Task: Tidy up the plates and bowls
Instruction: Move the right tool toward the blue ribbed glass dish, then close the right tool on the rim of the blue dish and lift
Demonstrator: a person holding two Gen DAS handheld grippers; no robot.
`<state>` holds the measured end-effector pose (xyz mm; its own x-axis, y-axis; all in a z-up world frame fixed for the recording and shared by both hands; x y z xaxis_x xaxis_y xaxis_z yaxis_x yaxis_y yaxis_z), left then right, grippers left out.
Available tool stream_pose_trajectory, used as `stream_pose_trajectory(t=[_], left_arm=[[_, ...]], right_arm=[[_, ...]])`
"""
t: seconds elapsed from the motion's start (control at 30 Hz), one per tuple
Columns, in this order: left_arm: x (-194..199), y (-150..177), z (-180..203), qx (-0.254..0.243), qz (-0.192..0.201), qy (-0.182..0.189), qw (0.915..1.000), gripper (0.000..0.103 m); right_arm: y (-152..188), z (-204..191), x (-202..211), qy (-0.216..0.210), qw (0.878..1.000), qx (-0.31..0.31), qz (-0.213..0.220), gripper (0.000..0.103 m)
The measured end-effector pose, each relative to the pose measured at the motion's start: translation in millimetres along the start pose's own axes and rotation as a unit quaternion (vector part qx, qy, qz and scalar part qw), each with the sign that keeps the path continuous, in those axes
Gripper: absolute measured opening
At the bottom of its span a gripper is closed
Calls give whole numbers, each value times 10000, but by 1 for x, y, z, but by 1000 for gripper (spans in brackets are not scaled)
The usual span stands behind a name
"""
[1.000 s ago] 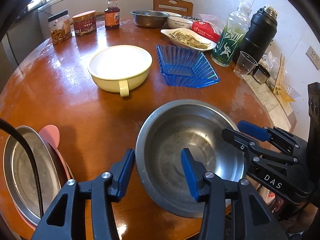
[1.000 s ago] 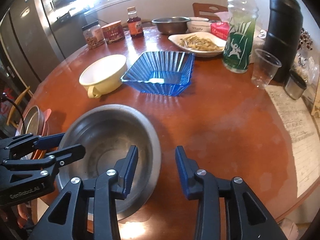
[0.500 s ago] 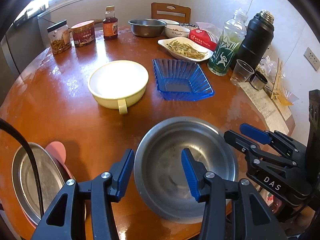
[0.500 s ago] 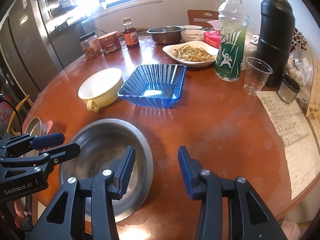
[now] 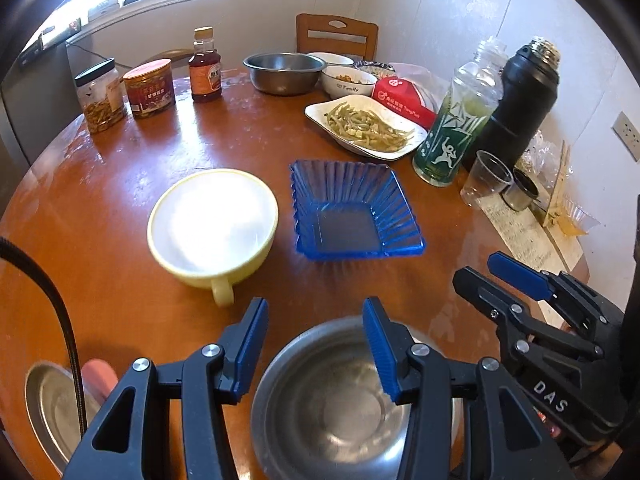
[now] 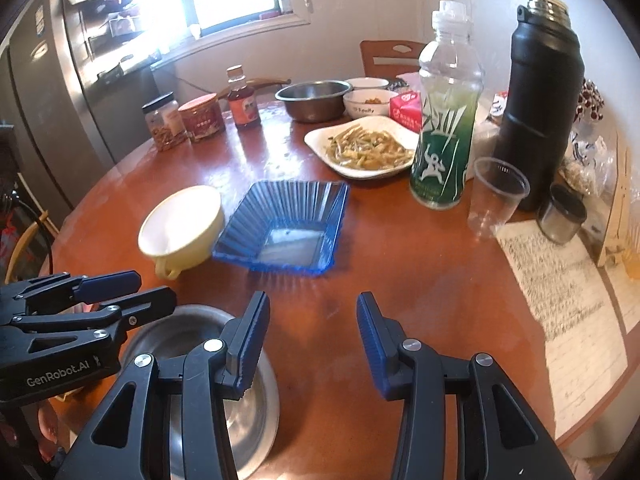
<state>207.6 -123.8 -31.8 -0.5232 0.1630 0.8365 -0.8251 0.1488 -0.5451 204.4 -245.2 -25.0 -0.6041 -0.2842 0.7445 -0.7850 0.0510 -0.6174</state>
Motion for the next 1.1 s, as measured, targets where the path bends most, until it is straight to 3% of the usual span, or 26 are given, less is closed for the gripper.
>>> stream_pose_trajectory(t=[0.17,0.27,0.73,0.87,1.0,1.1], left_arm=[[-17,-12,-3,79,-97,-4,9999,49],[-28,-15,-6,143,-196,49,9997,49],[-57,-22,-15,381,-433,161,9982,49],[-62,-24,-15,390,-503,174,9978,49],[-66,-29,-13,436,-506,292,9973,49],[-69,-32,-13,431,-518,315,9972,49]], right_arm=[[-13,0,-10,83,9999,50,31,48],[-18,1,-19,122,9999,65,16,56],[-40,19,-69,206,9995,-97,-232,56],[-42,19,-95,107,9986,-158,-494,55],[-42,16,-112,49,9979,-151,-624,43],[-39,15,-122,47,9974,-54,-713,27]])
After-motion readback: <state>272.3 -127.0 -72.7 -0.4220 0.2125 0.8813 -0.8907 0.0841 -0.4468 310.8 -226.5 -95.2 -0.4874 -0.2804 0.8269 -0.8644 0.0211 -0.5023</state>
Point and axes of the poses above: each gripper's, at about its wrist camera, not at the fingertips, and x roughly against the way its jaws point, z to its right, y to its underside, the point moved 6 cm from there along -x, roughly the way its jaws point, and after that the axes turned 9 degrees about -x, right-handed, at the moved point
